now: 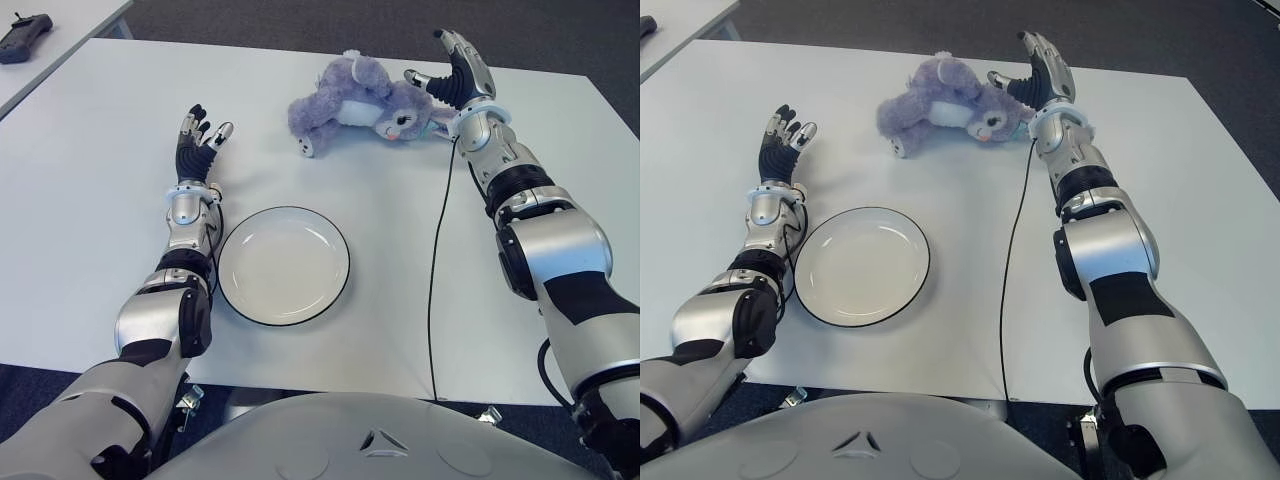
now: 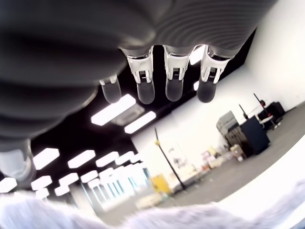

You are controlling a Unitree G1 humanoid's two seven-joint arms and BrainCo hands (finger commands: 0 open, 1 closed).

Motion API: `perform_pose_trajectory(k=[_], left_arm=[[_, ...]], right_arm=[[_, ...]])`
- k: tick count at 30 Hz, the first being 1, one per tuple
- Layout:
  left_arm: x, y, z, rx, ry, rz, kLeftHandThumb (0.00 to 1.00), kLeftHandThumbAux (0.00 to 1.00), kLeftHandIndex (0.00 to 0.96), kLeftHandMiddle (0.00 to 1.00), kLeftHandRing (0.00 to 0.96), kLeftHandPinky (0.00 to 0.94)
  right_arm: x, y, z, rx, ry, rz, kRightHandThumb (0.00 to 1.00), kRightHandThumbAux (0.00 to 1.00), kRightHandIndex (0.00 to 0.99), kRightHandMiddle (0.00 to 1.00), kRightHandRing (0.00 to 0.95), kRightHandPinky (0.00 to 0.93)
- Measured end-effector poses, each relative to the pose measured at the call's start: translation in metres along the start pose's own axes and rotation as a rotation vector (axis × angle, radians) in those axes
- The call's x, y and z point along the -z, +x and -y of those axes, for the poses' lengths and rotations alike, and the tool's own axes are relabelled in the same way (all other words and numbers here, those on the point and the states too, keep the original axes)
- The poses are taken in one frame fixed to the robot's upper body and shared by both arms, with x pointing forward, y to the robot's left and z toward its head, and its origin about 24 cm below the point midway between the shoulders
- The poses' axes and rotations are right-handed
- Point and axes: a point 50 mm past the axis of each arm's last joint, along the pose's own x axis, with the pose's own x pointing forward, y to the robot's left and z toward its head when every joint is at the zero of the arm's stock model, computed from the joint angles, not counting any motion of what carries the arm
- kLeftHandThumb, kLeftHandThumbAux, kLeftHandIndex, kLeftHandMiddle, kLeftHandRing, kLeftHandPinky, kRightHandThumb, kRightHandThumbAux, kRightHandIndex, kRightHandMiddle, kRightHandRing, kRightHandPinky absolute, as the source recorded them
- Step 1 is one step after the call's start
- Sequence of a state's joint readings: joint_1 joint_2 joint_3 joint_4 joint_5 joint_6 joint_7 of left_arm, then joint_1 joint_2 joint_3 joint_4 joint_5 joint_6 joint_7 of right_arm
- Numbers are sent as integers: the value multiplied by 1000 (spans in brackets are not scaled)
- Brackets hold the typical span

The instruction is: Put the doll into the plate.

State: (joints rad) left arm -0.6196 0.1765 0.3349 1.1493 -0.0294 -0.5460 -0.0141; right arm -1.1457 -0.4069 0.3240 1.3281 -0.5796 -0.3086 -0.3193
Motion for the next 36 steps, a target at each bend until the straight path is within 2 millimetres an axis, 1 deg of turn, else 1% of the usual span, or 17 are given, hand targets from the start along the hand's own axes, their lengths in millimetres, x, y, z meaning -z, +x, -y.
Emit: perform_pose_trajectory(k=[5, 12, 17, 20, 28, 36], left_arm=[[0, 0, 0, 0, 0, 0, 0, 583, 37, 70, 29, 0], [0, 0, 0, 0, 0, 0, 0, 582, 38, 70, 35, 0], [0, 0, 0, 0, 0, 0, 0, 579, 35, 69, 34, 0], [0, 0, 0, 0, 0, 0, 0, 574, 34, 69, 32, 0], [0, 0, 0, 0, 0, 0, 0, 582, 36, 69, 30, 0], [0, 0, 0, 0, 0, 0, 0, 564, 31, 68, 25, 0]], right_arm=[[2, 2, 3, -49, -86, -2, 261, 412, 0, 0, 0, 2], [5, 3, 5, -91, -158, -11, 280, 414, 0, 0, 0, 27], [7, 3, 5, -121, -207, -20, 286, 413, 0, 0, 0, 20], [8, 3, 4, -141, -235, -22, 292, 412, 0, 0, 0, 18], [9, 1, -1, -187, -323, -13, 287, 392, 0, 0, 0, 51], [10, -1, -5, -215, -384, -5, 282, 393, 0, 0, 0, 33]])
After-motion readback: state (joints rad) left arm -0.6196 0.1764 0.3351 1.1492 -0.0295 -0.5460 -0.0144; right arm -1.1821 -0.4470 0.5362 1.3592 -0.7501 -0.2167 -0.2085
